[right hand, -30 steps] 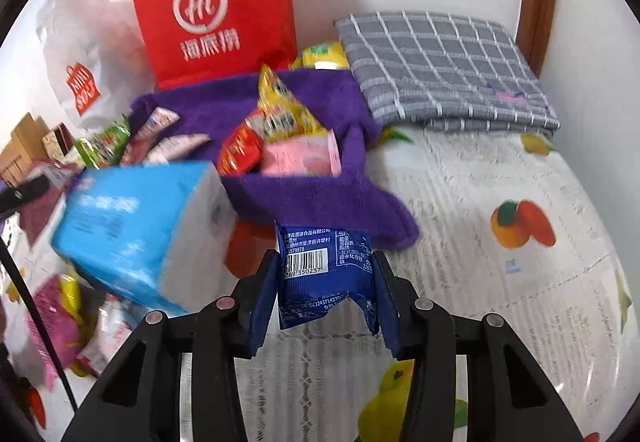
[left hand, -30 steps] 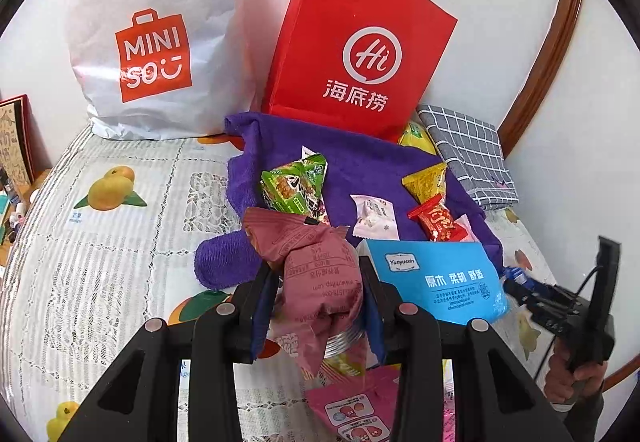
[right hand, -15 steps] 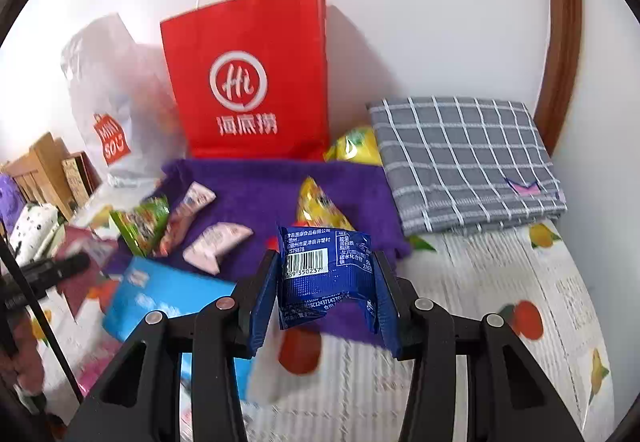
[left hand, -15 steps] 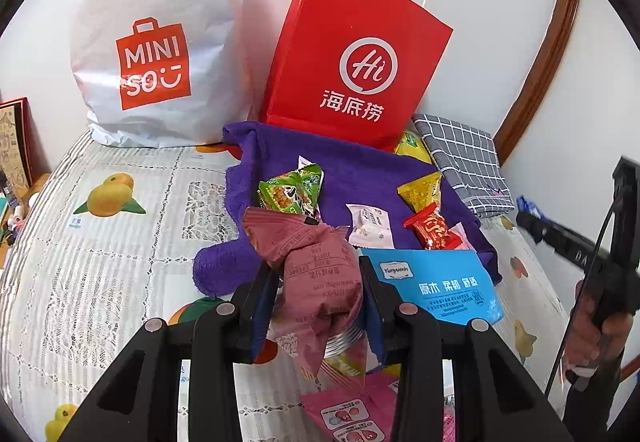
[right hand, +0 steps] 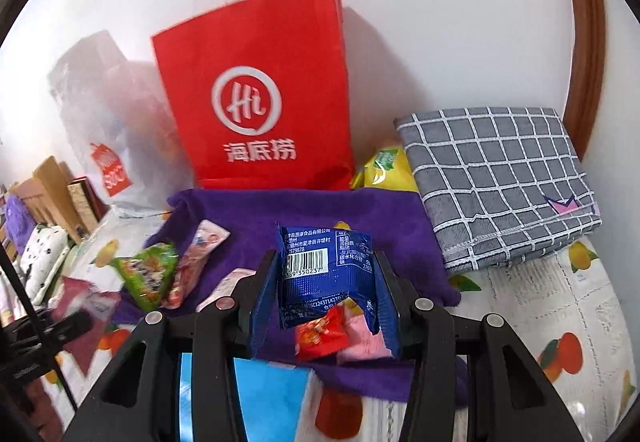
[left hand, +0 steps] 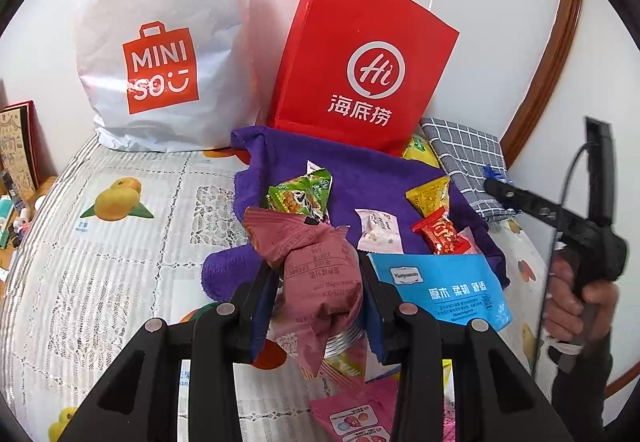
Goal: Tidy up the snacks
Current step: 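Lift and carry the blue packet onto the purple towel with right tool, then lower the pink bag onto the towel with left tool while right tool releases the blue packet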
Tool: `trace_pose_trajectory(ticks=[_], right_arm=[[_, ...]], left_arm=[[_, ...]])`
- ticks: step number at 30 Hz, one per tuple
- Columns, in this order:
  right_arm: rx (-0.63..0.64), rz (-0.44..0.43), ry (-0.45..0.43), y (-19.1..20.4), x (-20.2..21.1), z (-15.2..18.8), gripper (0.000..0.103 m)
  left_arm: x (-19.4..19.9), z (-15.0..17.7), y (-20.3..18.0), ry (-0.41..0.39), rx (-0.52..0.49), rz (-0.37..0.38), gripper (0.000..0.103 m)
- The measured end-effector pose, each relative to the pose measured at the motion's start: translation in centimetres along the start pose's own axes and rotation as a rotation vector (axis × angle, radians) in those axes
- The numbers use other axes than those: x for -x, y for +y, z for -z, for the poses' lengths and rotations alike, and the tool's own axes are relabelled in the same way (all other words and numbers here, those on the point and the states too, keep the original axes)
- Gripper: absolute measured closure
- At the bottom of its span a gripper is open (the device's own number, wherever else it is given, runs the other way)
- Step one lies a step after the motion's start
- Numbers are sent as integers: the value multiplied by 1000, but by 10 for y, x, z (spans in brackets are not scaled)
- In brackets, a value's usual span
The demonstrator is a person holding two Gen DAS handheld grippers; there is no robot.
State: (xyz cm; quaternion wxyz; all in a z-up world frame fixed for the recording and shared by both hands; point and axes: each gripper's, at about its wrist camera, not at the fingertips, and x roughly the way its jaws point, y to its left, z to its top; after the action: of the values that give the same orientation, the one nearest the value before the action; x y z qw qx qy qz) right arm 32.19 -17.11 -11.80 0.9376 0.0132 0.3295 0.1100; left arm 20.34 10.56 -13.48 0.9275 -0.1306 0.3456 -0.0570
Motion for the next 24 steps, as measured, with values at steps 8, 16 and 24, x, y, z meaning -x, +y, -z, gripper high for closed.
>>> trace_pose_trajectory(ticks=[8, 16, 24], right_arm=[[-35, 44, 109, -24, -40, 23, 57], [-112, -9, 157, -39, -53, 32, 55], [-80, 10, 155, -29, -46, 34, 48]], left_arm=[[-3, 2, -2, 9, -6, 1, 66], [-2, 2, -6, -3, -38, -20, 66], [-4, 3, -7, -1, -40, -11, 66]])
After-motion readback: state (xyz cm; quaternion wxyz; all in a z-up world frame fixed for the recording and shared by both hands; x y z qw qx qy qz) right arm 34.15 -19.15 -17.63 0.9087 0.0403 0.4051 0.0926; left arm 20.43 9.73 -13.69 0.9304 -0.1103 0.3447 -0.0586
